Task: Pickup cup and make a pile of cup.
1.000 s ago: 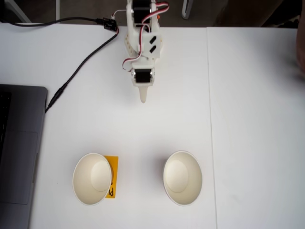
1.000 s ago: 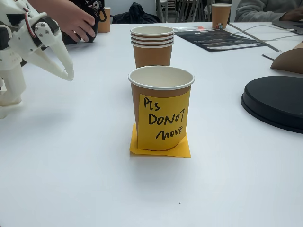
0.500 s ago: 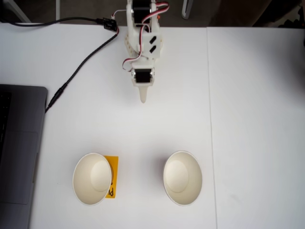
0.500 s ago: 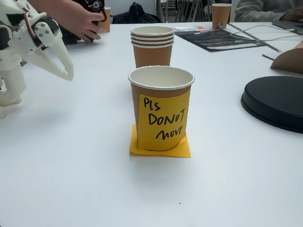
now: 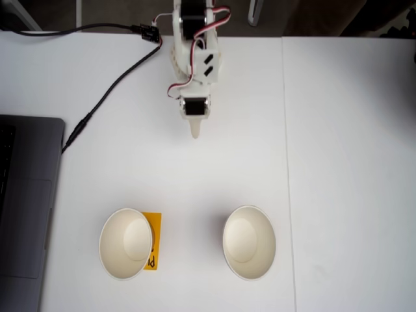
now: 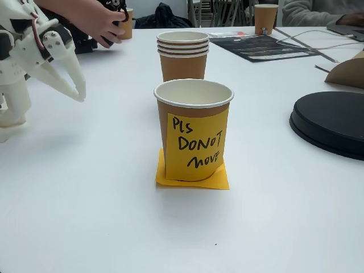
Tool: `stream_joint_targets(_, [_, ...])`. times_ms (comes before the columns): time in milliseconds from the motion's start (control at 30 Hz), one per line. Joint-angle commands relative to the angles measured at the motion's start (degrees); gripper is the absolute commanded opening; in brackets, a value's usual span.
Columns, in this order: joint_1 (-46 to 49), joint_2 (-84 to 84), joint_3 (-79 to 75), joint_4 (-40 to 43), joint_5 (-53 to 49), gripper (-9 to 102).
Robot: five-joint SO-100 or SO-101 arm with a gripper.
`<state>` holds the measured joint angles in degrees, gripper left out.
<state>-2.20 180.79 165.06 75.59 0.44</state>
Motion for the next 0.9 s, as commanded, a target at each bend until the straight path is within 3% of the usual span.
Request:
stream_joint_targets(0, [0.3,-6.8,-9.6,-3.7,0.2,-7])
stream_joint_targets(867, [1.3,-49.9,-52.2,-4.8,0.3,-7])
